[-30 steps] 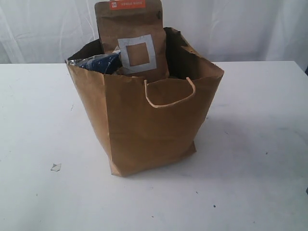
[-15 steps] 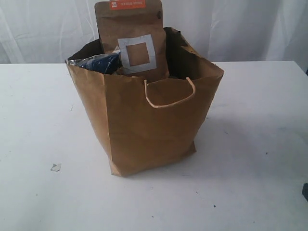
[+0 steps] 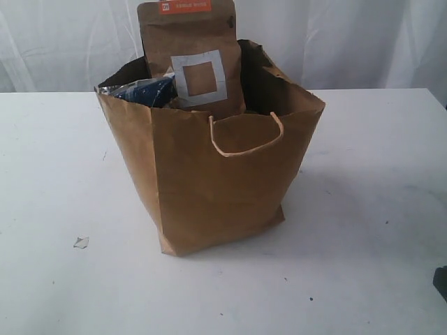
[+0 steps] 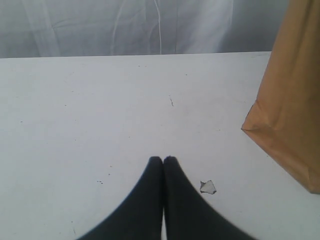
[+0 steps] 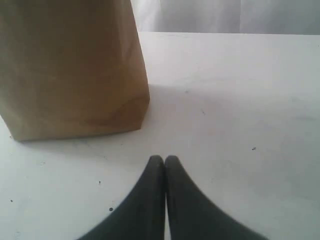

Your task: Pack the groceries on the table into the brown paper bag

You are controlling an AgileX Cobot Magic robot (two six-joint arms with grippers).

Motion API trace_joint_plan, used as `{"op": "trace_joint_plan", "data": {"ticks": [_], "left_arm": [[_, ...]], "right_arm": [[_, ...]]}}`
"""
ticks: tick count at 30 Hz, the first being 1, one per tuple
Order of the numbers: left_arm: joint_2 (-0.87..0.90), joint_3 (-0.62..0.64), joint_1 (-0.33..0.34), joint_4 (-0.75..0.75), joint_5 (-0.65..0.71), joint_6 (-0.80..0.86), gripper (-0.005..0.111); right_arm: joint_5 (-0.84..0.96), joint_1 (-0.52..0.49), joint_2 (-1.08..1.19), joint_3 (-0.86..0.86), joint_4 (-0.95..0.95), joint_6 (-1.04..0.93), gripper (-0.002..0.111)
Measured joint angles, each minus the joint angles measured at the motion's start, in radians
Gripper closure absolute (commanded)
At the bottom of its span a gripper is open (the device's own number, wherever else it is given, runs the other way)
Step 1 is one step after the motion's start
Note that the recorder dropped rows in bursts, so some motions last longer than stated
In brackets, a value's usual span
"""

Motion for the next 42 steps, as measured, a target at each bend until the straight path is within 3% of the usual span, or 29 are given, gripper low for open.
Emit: {"op": "trace_joint_plan", "data": {"ticks": [21, 31, 42], "left_arm": [[0.0, 0.0, 0.0, 0.0, 0.003, 0.0, 0.107], [0.0, 0.0, 0.0, 0.0, 0.13, 0.0, 0.107], [0.0, 0.0, 0.0, 0.075, 0.145, 0.0, 0.107]], "right_arm": [[0.0, 0.0, 0.0, 0.0, 0.007, 0.0, 0.108], [0.0, 0.0, 0.0, 0.0, 0.007, 0.0, 0.108], [0.0, 0.0, 0.0, 0.0, 0.007, -0.002, 0.108]]}}
